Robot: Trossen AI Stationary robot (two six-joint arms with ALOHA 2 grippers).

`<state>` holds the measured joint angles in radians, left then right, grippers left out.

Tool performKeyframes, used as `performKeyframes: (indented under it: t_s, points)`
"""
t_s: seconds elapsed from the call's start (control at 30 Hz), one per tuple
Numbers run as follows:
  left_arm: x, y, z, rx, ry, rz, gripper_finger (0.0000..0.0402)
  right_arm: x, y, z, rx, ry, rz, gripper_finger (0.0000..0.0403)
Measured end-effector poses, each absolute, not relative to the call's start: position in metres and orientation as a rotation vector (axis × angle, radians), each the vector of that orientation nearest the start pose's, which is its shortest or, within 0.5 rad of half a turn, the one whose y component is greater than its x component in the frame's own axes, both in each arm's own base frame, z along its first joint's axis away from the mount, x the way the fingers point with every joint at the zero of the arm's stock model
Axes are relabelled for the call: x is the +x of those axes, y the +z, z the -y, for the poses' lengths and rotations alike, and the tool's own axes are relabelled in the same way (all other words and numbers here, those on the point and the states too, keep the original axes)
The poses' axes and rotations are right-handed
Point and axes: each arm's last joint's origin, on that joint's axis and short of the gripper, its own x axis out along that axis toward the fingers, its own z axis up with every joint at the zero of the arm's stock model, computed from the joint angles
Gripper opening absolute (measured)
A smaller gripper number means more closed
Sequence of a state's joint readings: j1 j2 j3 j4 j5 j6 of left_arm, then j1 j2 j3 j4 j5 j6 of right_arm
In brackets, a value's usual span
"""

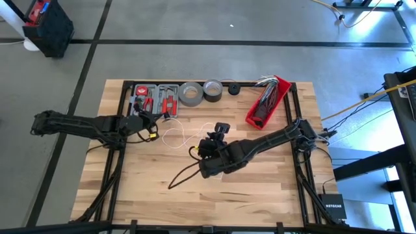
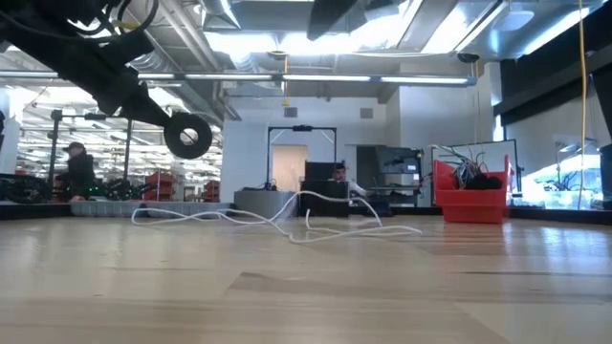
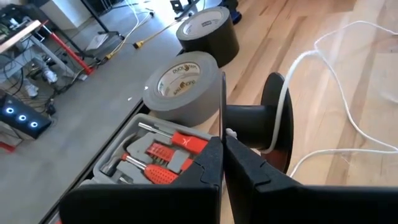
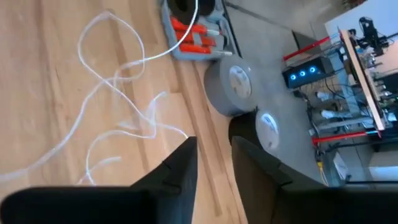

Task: Coil cords
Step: Uncoil the white wire from the black spool

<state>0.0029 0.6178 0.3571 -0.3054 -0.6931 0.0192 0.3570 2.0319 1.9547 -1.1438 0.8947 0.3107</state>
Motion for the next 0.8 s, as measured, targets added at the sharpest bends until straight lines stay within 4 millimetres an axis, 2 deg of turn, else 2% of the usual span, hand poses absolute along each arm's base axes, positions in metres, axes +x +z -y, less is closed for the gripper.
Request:
performKeyframes:
  t_s: [0.27, 0.43, 0.63, 0.8]
  points:
    - [0.137, 0.203, -0.011, 0.324, 0.564, -0.568, 0.0000, 0.394, 0.299, -0.120, -0.459, -0.645, -0.922, 0.0115]
    - [0.154, 0.194, -0.006, 0.374, 0.595, -0.590, 0.0000, 0.394, 0.300, -0.120, -0.471, -0.663, -0.909, 0.0115]
    - [0.183, 0.172, 0.002, 0.497, 0.581, -0.664, 0.0000, 0.395, 0.300, -0.120, -0.464, -0.661, -0.898, 0.0115]
    - [0.198, 0.146, 0.000, 0.621, 0.626, -0.784, 0.0000, 0.396, 0.300, -0.120, -0.467, -0.659, -0.899, 0.0115]
